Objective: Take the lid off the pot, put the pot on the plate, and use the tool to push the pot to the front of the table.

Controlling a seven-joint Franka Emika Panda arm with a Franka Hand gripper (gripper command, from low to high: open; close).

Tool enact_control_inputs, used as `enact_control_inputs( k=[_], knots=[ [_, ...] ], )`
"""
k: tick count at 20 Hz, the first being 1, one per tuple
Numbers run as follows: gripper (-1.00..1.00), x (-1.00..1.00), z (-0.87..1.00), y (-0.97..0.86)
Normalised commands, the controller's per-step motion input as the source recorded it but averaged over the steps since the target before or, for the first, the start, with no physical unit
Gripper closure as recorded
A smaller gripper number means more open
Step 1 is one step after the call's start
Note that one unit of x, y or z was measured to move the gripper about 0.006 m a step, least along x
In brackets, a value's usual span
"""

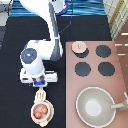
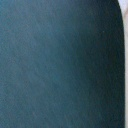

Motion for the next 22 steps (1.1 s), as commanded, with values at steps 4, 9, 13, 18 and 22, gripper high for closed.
enact_control_inputs(
  k=[4, 9, 13, 18, 22],
  knots=[
    [1.0, 0.88, 0.74, -0.28],
    [1.0, -0.44, 0.73, 0.01],
    [1.0, -0.8, 0.67, 0.03],
    [1.0, -0.92, 0.53, 0.04],
    [1.0, -1.0, 0.35, 0.11]
  ],
)
